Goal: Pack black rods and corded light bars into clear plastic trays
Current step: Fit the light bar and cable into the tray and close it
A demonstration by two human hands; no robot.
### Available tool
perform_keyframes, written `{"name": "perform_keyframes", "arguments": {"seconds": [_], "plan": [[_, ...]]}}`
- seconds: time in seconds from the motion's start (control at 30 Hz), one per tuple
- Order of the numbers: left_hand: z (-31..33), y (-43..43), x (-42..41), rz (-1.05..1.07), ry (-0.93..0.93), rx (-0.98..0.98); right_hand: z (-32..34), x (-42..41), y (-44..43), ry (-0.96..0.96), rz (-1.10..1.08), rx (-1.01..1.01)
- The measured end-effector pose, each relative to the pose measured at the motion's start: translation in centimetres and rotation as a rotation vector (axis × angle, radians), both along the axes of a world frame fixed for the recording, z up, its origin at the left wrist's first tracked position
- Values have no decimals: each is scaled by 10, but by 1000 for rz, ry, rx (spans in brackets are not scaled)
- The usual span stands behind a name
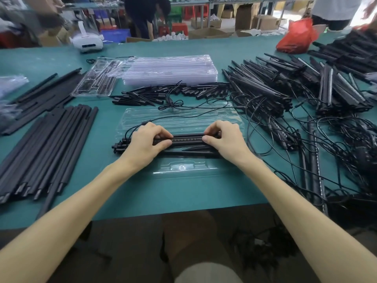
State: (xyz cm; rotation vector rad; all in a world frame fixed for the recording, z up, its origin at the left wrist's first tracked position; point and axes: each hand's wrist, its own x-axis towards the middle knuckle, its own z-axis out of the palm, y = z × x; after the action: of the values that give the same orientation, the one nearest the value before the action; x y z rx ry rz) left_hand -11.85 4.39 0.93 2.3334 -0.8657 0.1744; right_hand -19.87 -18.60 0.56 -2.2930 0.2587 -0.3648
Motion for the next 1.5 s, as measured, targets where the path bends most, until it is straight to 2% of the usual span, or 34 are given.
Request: {"name": "perform_keyframes", "arguments": {"seconds": [0.13,0.37,0.5,0.7,0.8,0.93,1.13,1.5], "plan": [[-1,-1,0,2,-32,28,1,-1,1,35,-81,-92],[-1,1,-3,-47,-88,33,8,-6,2,55,-70,-39],[-1,3,-3,-97,-180,93,10,-7,3,50,-67,-27],[-4,0,-2,-83,-107,73,6,-8,6,-46,-91,-103],[-4,-2,0,-75,-102,115,3,-6,7,-56,-96,-151],[-8,-5,0,-54,-134,189,3,-7,6,-75,-71,-111],[-13,-10,0,-42,-179,379,4,-7,5,-72,-78,-116],[-12,-17,-6,-28,-183,422,6,-6,5,-42,-59,-102]]}}
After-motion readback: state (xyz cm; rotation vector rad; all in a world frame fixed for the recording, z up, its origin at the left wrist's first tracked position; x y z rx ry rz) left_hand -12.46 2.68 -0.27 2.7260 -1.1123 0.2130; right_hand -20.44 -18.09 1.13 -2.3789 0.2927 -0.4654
